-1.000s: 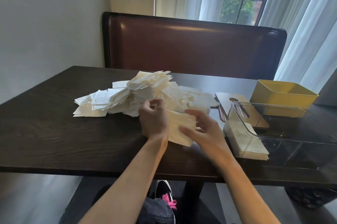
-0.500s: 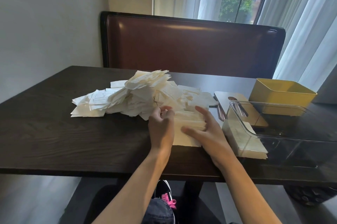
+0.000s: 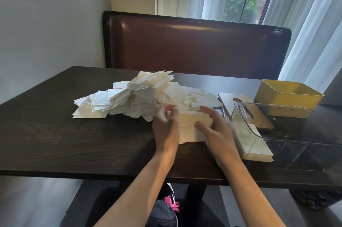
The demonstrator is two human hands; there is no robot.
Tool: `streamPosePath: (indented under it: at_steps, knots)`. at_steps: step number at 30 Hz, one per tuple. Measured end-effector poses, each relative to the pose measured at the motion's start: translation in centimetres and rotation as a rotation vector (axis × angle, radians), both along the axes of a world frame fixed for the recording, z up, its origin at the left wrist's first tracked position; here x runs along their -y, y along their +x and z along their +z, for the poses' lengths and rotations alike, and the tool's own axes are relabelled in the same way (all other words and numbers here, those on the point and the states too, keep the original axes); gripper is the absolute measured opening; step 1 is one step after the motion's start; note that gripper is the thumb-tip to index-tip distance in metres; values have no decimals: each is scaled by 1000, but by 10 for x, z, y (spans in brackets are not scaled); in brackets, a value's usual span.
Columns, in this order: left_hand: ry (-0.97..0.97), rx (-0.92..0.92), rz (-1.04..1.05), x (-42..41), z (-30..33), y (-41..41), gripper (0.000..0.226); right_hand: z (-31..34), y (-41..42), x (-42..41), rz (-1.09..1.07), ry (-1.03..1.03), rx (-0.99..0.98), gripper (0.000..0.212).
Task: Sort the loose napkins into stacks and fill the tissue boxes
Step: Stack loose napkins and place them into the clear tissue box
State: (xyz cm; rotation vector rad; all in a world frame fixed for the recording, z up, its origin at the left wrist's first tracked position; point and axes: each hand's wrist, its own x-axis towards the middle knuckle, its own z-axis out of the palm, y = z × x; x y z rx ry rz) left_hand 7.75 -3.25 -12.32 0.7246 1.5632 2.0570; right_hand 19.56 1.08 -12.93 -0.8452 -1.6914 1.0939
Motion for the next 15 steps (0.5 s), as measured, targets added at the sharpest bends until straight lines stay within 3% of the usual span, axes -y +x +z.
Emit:
streamPosePath:
  at_steps: [4, 8, 13, 15]
  knots:
    - [19, 64, -11, 0, 0, 5, 8, 2, -15, 2, -77, -231, -163, 48]
    - [0, 55, 30, -3, 3, 15, 3, 8, -37, 3, -235, -258, -285, 36]
    - [13, 80, 119, -2, -2, 11, 16, 3, -45, 0, -369, -260, -255, 15]
    - [34, 88, 102, 0, -1, 10, 14, 2, -42, 0, -384, -273, -272, 16]
